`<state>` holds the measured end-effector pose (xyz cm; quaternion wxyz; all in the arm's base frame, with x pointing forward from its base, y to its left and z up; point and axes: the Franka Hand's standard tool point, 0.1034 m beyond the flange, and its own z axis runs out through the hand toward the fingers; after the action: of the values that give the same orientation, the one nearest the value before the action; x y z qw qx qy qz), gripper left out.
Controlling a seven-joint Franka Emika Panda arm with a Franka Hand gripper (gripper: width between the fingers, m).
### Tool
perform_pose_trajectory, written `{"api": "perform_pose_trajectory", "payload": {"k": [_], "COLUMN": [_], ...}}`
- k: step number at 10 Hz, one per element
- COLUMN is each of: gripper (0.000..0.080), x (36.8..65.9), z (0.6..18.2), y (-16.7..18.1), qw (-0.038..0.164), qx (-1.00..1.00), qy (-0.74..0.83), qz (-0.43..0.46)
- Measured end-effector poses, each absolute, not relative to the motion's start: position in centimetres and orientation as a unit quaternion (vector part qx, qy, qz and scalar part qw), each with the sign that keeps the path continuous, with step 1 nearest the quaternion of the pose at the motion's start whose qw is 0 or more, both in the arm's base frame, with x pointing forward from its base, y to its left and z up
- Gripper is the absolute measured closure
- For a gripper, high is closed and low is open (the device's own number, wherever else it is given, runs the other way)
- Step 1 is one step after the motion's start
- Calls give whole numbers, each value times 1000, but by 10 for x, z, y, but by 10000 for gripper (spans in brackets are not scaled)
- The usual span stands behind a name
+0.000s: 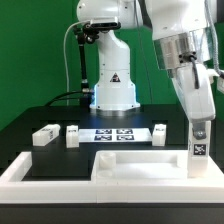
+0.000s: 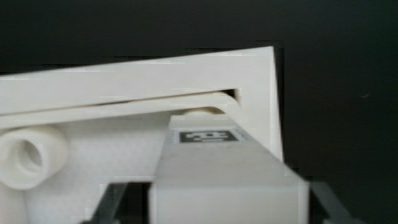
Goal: Assemble desk
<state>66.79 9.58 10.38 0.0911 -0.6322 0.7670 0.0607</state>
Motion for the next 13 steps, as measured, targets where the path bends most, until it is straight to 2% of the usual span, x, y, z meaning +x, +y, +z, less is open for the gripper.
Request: {"api": "perform_pose_trajectory", "payload": {"k": [2, 3, 4, 7, 9, 11, 12, 13], "gripper": [506, 296, 196, 152, 151, 151, 151, 151], "x": [668, 668, 667, 666, 666, 663, 662, 661], "z": [104, 104, 103, 103, 102, 103, 102, 101], "y": [96, 96, 96, 98, 98, 97, 96, 96], "qw": [92, 93, 92, 96, 93, 63, 61, 62], "qx": [-636, -653, -732, -813, -853, -944, -973, -980], "qy": [764, 749, 674, 574, 513, 322, 222, 191], "qz": [60, 58, 44, 33, 26, 6, 2, 4]}}
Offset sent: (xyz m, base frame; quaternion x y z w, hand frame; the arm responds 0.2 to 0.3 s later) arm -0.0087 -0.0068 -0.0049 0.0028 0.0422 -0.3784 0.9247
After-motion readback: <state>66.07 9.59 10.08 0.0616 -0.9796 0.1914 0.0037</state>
